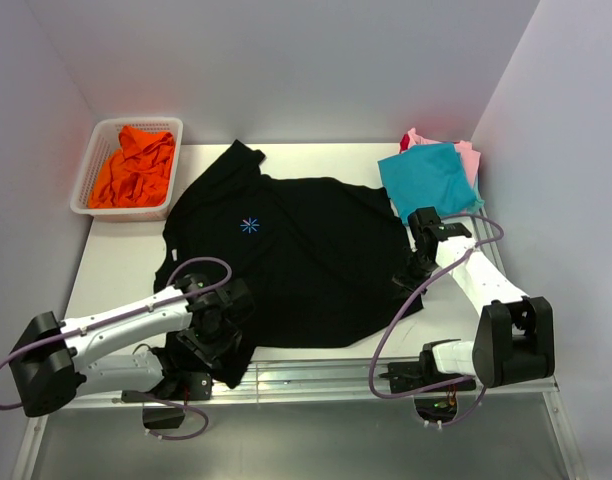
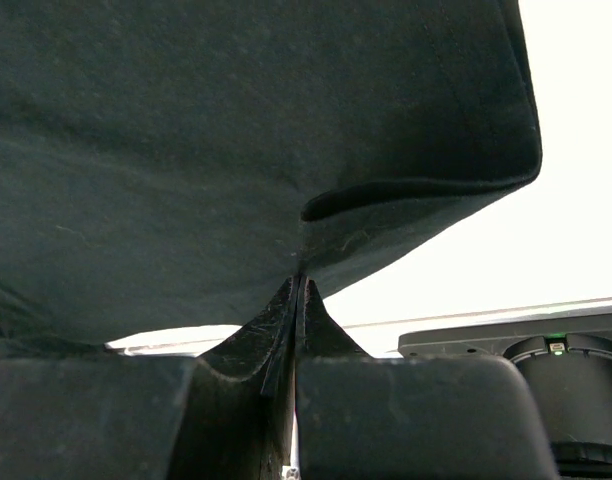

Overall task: Fold and stack the t-shirts
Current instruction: Grap the side of the flattened tshirt closest away from the robot with both arms

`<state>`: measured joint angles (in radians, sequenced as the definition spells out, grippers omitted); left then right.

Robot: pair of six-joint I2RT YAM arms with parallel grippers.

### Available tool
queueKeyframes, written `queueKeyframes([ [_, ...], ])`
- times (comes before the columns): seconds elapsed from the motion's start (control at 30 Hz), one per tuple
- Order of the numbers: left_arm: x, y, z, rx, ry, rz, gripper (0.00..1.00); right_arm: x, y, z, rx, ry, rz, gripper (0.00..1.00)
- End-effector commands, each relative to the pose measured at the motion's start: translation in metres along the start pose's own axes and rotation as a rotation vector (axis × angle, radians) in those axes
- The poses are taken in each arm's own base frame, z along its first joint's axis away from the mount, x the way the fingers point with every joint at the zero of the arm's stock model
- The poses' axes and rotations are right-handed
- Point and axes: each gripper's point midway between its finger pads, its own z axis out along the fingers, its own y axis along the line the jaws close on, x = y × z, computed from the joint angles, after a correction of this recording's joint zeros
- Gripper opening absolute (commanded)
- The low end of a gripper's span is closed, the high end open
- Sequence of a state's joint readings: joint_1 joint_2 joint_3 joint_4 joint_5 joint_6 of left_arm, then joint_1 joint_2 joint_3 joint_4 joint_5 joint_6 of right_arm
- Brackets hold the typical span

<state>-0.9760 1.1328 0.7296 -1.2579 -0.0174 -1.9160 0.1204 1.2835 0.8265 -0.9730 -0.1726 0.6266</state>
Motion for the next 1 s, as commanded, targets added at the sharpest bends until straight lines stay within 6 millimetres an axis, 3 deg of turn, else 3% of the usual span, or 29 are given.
queueKeyframes([
  [0.0,-0.001,0.018,0.015,-0.081,-0.023,0.007,0.53,-0.013,0.008,-0.009,-0.007,-0.046,-0.022,0.00],
  [0.3,0.007,0.049,0.033,-0.122,0.031,-0.008,0.52,-0.011,0.004,-0.005,0.003,-0.046,-0.021,0.00],
  [0.57,0.008,0.048,0.057,-0.127,0.027,0.009,0.49,-0.015,0.005,-0.005,0.005,-0.054,-0.020,0.00],
  [0.67,0.008,0.045,0.065,-0.134,0.018,0.012,0.41,-0.017,0.004,-0.005,0.012,-0.063,-0.024,0.00],
  [0.73,0.007,0.045,0.067,-0.138,0.006,0.017,0.28,-0.018,0.002,-0.007,0.023,-0.073,-0.027,0.00],
  [0.77,0.007,0.043,0.065,-0.133,0.003,0.011,0.20,-0.018,0.000,-0.008,0.029,-0.076,-0.028,0.00],
  [0.8,0.005,0.045,0.063,-0.137,-0.004,0.010,0.05,-0.018,-0.001,-0.009,0.032,-0.082,-0.028,0.00],
  [0.83,0.003,0.044,0.060,-0.132,-0.014,0.004,0.00,-0.018,-0.003,-0.010,0.039,-0.088,-0.028,0.00],
  [0.97,-0.006,0.035,0.033,-0.077,-0.057,0.010,0.00,-0.016,-0.008,-0.015,0.050,-0.104,-0.023,0.00],
])
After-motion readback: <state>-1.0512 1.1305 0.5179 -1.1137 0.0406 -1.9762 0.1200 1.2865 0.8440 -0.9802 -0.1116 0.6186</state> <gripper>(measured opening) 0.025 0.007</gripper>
